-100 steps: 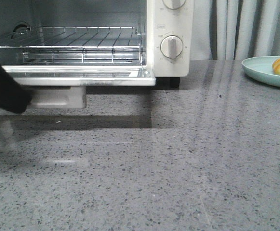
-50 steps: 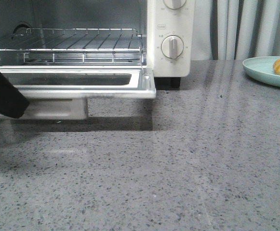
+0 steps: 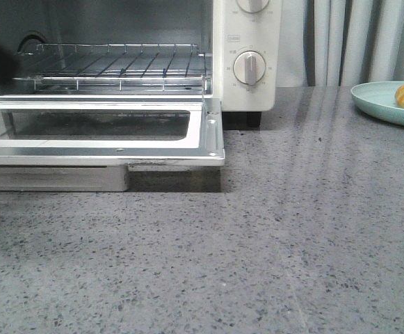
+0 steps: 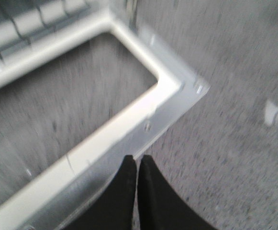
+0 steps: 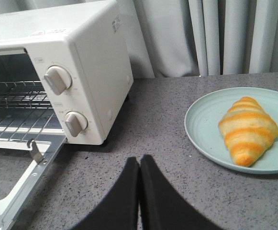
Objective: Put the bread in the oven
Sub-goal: 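Pull the oven door handle down with the left gripper to open, then grasp the striped croissant on the blue plate with the right gripper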
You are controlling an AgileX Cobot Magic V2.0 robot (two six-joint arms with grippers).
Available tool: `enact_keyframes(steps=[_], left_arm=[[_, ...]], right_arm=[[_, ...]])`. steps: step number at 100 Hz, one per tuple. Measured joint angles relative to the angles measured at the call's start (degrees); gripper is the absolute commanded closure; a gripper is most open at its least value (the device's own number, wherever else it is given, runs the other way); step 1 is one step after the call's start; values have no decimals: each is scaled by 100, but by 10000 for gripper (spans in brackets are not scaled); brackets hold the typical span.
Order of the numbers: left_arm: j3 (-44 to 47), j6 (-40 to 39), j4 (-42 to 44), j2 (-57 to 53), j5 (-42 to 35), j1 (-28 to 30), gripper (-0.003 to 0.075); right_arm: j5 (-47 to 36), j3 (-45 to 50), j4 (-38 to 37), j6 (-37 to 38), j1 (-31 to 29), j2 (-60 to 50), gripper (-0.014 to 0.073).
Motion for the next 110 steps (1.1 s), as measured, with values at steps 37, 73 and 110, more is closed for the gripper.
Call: enact_keyframes(steps=[37,73,110], left_arm=[[-144,0,-73,-2129,279,0,742],[-156,0,-73,-2587,422,0,742],[-156,0,-73,-2587,422,0,742]], right_arm=[[2128,-2795,-494,0,-374,2617,489],[2214,-3736,-291,-73,-1529,4539,266],[1508,-3740,-231,-94,-1920,6033,266]])
